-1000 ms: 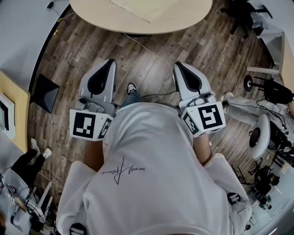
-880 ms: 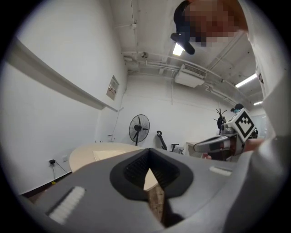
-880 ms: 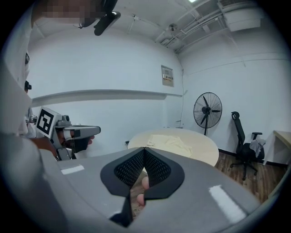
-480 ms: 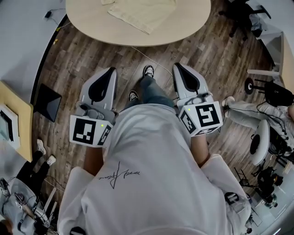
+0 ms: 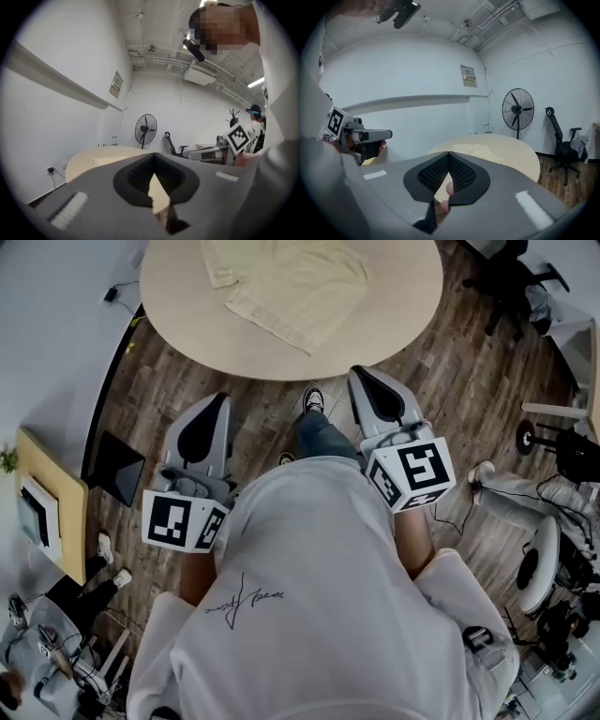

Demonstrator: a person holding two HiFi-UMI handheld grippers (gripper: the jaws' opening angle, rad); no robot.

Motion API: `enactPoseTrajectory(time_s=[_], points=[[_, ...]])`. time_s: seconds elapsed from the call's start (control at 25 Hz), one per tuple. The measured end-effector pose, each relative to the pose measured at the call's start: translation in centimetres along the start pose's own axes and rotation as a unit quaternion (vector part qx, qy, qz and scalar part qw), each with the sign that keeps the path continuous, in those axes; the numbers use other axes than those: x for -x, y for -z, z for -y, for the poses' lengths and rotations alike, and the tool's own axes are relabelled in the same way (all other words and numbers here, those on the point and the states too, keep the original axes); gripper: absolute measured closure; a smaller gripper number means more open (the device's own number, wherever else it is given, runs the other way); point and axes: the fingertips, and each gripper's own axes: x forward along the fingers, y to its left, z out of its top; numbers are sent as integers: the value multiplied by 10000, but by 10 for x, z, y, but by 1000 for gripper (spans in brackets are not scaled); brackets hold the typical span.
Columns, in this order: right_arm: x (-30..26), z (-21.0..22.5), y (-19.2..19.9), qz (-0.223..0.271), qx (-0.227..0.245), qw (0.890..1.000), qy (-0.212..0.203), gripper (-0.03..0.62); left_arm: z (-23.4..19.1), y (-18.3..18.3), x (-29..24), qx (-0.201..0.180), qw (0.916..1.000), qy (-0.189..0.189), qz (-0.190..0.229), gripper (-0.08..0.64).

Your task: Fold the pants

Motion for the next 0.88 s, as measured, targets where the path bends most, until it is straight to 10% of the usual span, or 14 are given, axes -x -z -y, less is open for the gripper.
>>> enactPoseTrajectory(time_s=[0.88], points=[[-117, 167, -30, -292, 270, 9986, -338, 595, -42, -16, -177, -321, 9961, -790, -214, 508]])
